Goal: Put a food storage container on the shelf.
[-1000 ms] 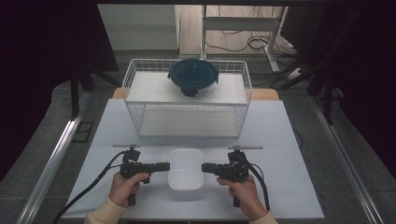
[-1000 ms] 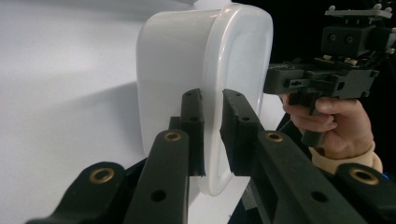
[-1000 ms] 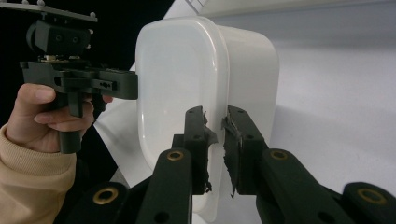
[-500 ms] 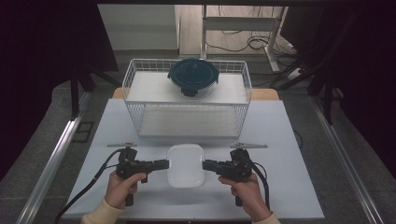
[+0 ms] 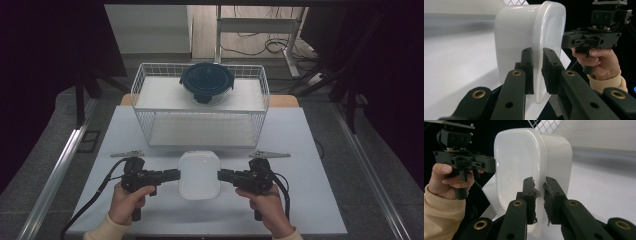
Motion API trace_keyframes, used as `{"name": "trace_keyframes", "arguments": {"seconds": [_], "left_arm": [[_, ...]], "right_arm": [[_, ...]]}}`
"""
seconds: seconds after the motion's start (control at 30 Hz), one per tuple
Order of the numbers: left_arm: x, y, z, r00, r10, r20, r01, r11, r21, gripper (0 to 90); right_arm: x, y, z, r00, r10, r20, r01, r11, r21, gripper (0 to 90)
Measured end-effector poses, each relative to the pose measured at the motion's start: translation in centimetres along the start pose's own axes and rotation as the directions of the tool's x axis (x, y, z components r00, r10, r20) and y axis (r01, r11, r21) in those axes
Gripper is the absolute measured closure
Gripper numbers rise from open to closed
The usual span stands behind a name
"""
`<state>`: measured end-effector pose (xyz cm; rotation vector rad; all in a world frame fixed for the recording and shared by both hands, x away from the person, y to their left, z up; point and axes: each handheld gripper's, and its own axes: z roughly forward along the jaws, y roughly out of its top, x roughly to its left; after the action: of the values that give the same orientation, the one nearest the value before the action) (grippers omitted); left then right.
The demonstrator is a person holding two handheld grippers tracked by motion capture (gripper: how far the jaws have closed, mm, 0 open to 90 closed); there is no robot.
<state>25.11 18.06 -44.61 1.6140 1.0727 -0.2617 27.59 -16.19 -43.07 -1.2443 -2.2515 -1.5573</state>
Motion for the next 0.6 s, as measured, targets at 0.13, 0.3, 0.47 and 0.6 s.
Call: {"name": "trace_keyframes", "arguments": {"seconds": [0.13,0.3,0.47,0.6], "left_arm": [[-0.4,0.5,-0.2,0.9999,0.014,0.008,-0.014,0.9999,-0.004,80.6],[-0.9,1.4,-0.3,0.9993,0.035,0.013,-0.035,0.9994,-0.006,80.7],[-1.4,2.8,-0.6,0.9985,0.055,0.007,-0.055,0.9984,-0.011,80.7],[-2.0,3.9,-1.0,0.9974,0.072,0.007,-0.072,0.9972,-0.023,80.9]], "right_arm": [[0.3,0.3,-0.4,1.0000,-0.007,-0.002,0.007,0.9999,-0.014,79.3],[0.6,1.1,-0.8,0.9997,-0.026,0.000,0.026,0.9993,-0.027,79.2],[0.5,2.3,-1.1,0.9994,-0.034,-0.007,0.033,0.9986,-0.040,79.2],[1.0,3.4,-1.5,0.9988,-0.048,-0.011,0.048,0.9976,-0.050,79.2]]}}
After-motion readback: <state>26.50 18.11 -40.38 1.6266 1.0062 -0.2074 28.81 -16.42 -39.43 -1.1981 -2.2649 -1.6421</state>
